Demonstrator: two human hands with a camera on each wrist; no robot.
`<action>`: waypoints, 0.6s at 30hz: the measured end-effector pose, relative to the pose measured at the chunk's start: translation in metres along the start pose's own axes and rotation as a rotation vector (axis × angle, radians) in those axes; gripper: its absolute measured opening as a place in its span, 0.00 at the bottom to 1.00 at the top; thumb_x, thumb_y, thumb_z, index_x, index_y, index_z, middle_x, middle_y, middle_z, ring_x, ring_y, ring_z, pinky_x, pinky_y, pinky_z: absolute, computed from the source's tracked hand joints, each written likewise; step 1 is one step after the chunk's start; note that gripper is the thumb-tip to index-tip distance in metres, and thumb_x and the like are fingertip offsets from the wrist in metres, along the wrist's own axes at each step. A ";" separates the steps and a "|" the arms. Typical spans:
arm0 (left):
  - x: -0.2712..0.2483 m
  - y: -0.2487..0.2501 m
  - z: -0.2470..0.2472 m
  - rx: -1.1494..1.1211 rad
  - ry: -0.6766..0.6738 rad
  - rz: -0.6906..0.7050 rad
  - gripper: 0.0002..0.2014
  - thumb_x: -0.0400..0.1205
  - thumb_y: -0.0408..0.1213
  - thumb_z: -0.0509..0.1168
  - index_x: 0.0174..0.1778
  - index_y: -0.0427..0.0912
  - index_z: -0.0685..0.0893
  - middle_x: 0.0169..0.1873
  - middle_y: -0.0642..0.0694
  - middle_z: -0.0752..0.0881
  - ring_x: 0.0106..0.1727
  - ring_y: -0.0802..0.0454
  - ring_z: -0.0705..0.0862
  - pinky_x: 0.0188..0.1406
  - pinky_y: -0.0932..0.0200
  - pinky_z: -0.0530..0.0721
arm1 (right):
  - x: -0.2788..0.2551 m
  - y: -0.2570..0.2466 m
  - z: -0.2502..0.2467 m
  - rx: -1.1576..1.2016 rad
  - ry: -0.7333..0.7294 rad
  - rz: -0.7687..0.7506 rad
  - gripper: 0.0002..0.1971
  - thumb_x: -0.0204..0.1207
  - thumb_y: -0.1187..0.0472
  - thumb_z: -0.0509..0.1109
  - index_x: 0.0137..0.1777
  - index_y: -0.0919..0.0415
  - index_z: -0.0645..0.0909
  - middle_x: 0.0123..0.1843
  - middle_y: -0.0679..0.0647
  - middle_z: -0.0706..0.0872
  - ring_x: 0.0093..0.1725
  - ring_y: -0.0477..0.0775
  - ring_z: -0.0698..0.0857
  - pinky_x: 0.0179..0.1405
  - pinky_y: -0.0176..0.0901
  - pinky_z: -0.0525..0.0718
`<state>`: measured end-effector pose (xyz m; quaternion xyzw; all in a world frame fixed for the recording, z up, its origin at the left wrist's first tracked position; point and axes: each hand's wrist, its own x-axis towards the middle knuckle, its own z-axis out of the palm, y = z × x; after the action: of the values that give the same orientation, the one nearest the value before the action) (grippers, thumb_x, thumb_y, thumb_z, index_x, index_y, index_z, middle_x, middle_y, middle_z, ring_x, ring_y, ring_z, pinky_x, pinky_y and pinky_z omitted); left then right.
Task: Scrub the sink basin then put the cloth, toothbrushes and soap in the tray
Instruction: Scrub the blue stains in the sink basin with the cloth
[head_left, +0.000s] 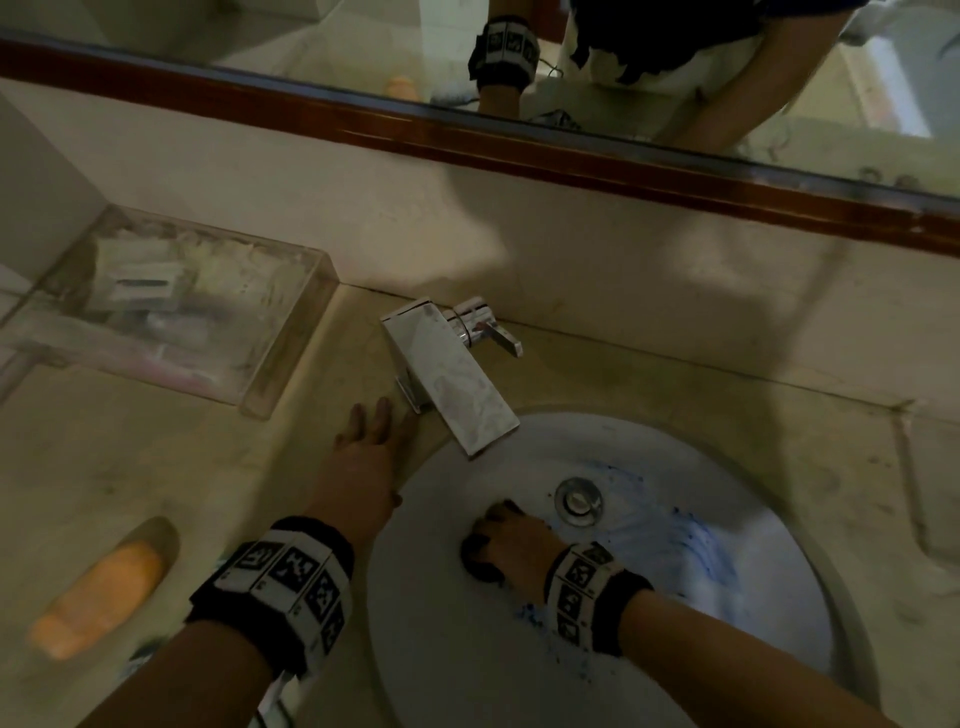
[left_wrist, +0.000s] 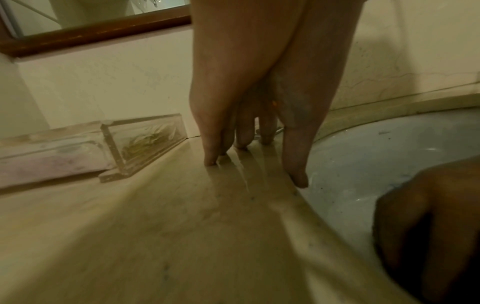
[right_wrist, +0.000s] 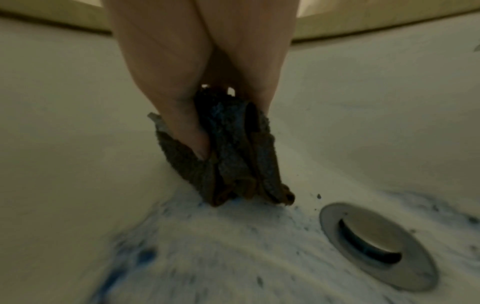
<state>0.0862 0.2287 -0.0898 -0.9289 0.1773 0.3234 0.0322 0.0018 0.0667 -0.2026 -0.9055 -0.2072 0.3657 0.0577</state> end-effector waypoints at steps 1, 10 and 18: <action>0.000 0.000 0.000 0.005 0.001 0.003 0.44 0.83 0.38 0.65 0.84 0.47 0.39 0.84 0.43 0.35 0.85 0.37 0.39 0.83 0.46 0.57 | -0.005 -0.001 0.002 -0.037 -0.041 -0.047 0.17 0.81 0.69 0.60 0.69 0.67 0.76 0.73 0.65 0.73 0.72 0.64 0.71 0.69 0.57 0.71; 0.003 -0.003 0.007 0.013 0.019 0.005 0.44 0.82 0.38 0.65 0.84 0.48 0.39 0.84 0.43 0.35 0.85 0.36 0.39 0.83 0.46 0.55 | -0.023 0.037 -0.008 -0.330 0.303 0.111 0.14 0.55 0.51 0.73 0.36 0.58 0.93 0.39 0.51 0.94 0.38 0.52 0.92 0.33 0.37 0.88; 0.006 -0.003 0.005 0.031 0.004 0.008 0.45 0.83 0.39 0.65 0.83 0.48 0.36 0.84 0.43 0.34 0.85 0.37 0.38 0.82 0.46 0.57 | -0.033 0.070 0.002 -0.204 -0.063 0.517 0.27 0.86 0.60 0.53 0.81 0.69 0.51 0.82 0.69 0.54 0.78 0.73 0.59 0.71 0.67 0.72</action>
<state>0.0886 0.2311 -0.0978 -0.9283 0.1859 0.3190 0.0448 0.0023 -0.0103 -0.2014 -0.9178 -0.0069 0.3734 -0.1352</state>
